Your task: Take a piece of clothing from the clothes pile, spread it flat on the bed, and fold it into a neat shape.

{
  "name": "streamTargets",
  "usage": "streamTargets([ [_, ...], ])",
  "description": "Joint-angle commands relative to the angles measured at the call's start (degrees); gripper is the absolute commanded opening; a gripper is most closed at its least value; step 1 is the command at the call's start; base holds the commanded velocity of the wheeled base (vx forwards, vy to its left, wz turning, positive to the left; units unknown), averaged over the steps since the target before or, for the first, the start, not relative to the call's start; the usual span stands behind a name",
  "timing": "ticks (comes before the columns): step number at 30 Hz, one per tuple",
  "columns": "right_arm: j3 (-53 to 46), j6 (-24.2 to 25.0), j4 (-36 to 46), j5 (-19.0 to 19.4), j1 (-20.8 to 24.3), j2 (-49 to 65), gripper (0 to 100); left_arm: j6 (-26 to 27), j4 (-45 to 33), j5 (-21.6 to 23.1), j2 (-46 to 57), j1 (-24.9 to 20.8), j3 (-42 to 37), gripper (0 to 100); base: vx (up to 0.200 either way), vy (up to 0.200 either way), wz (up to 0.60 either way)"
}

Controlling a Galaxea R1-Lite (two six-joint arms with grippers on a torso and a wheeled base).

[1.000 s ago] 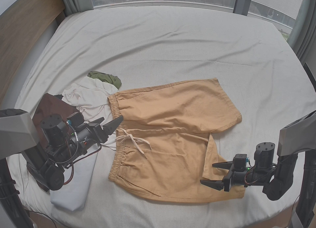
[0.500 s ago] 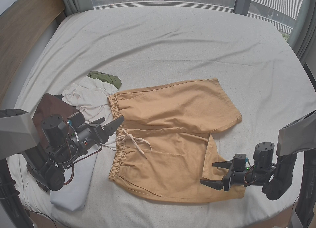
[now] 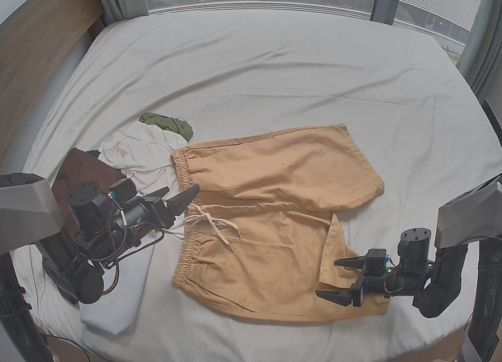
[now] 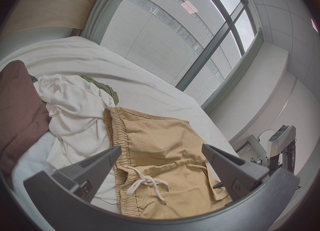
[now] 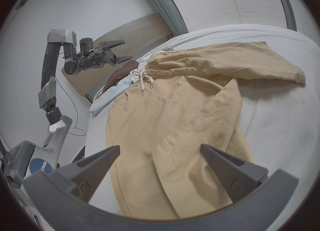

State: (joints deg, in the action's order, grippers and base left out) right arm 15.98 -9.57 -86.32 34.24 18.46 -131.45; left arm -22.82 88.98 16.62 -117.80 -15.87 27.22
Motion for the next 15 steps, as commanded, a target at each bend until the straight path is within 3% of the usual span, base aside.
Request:
streamTargets([
  [1,1.6,-0.7,0.8,-0.2,0.0,-0.6,100,0.0,0.1,0.0,0.2,0.0,0.0,100,0.000,0.000,0.00],
  [7,1.9,-1.4,1.1,-0.2,-0.3,-0.7,100,-0.1,0.1,0.0,0.3,0.0,0.2,100,0.000,0.000,0.00],
  [8,1.9,-1.5,1.1,-0.2,-0.4,-0.7,0,-0.1,0.1,0.0,0.4,-0.1,0.2,100,0.000,0.000,0.00],
  [15,1.8,-2.4,1.2,-0.2,-1.9,-0.7,0,-0.1,0.1,0.0,0.4,-0.4,0.2,100,0.000,0.000,0.00],
])
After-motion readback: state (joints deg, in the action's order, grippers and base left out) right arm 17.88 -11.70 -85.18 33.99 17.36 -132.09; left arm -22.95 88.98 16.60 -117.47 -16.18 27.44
